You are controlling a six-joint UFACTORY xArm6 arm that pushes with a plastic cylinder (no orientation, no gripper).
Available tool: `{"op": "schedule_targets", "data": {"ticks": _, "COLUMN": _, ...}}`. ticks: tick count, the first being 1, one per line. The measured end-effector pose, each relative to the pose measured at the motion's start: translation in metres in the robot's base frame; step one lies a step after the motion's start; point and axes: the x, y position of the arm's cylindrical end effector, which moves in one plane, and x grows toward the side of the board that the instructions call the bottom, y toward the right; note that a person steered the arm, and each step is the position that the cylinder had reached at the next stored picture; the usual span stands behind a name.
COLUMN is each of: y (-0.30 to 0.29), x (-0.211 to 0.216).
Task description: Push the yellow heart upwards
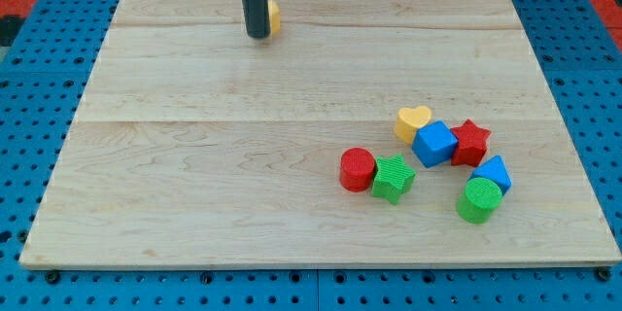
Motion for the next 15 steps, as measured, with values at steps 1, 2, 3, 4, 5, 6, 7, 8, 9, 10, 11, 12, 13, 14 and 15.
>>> {"op": "schedule_targets", "data": {"ticks": 1, "y": -0.001, "x": 0.019}}
{"op": "schedule_targets", "data": {"ticks": 2, "y": 0.053, "x": 0.039}}
{"op": "schedule_targets", "data": {"ticks": 3, "y": 0.145, "x": 0.065}}
{"op": "schedule_targets", "data": {"ticks": 4, "y": 0.169, "x": 0.077}}
{"op": "schedule_targets", "data": {"ticks": 5, "y": 0.222, "x": 0.095}}
{"op": "schedule_targets", "data": {"ticks": 6, "y": 0.277, "x": 0.132}}
{"op": "schedule_targets", "data": {"ticks": 7, "y": 0.277, "x": 0.186}}
{"op": "schedule_targets", "data": {"ticks": 8, "y": 0.239, "x": 0.221}}
{"op": "schedule_targets", "data": {"ticks": 9, "y": 0.161, "x": 0.210}}
{"op": "schedule_targets", "data": {"ticks": 10, "y": 0.144, "x": 0.189}}
{"op": "schedule_targets", "data": {"ticks": 11, "y": 0.168, "x": 0.184}}
{"op": "schedule_targets", "data": {"ticks": 12, "y": 0.175, "x": 0.191}}
{"op": "schedule_targets", "data": {"ticks": 13, "y": 0.151, "x": 0.126}}
{"op": "schedule_targets", "data": {"ticks": 14, "y": 0.163, "x": 0.105}}
{"op": "schedule_targets", "data": {"ticks": 15, "y": 0.141, "x": 0.153}}
